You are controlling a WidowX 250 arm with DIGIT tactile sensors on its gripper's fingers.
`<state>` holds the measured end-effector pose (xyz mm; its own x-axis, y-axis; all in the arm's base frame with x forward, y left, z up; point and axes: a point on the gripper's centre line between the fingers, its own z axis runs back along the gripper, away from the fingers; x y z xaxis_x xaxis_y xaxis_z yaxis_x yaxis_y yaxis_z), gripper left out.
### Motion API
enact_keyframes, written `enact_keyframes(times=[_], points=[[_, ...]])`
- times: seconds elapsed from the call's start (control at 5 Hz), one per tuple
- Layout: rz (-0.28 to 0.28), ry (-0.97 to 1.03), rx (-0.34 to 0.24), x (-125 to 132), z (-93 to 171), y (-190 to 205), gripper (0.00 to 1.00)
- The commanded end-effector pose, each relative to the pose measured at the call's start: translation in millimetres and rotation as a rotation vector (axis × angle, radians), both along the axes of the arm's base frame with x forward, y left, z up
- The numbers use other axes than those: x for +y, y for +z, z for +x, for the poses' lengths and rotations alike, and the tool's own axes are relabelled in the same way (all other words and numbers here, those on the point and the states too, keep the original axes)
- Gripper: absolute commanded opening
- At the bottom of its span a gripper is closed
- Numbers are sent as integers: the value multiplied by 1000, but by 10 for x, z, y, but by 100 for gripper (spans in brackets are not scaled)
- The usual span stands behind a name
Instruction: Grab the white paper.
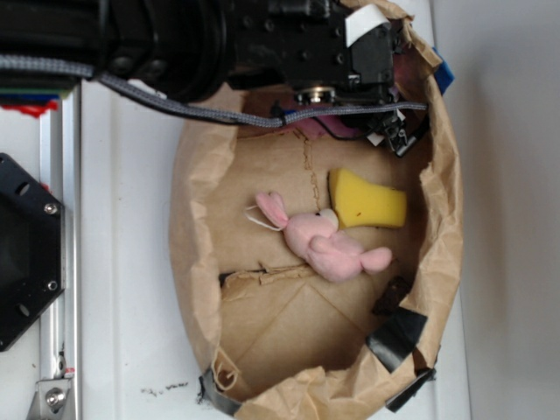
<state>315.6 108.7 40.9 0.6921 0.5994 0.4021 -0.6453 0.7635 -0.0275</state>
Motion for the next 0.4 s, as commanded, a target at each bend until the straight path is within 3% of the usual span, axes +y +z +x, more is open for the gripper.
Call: enact_keyframes(times=[0.0, 0.2], points=[[18, 22, -62, 158, 19, 200, 0], [-7, 17, -52, 147, -1, 206, 0]])
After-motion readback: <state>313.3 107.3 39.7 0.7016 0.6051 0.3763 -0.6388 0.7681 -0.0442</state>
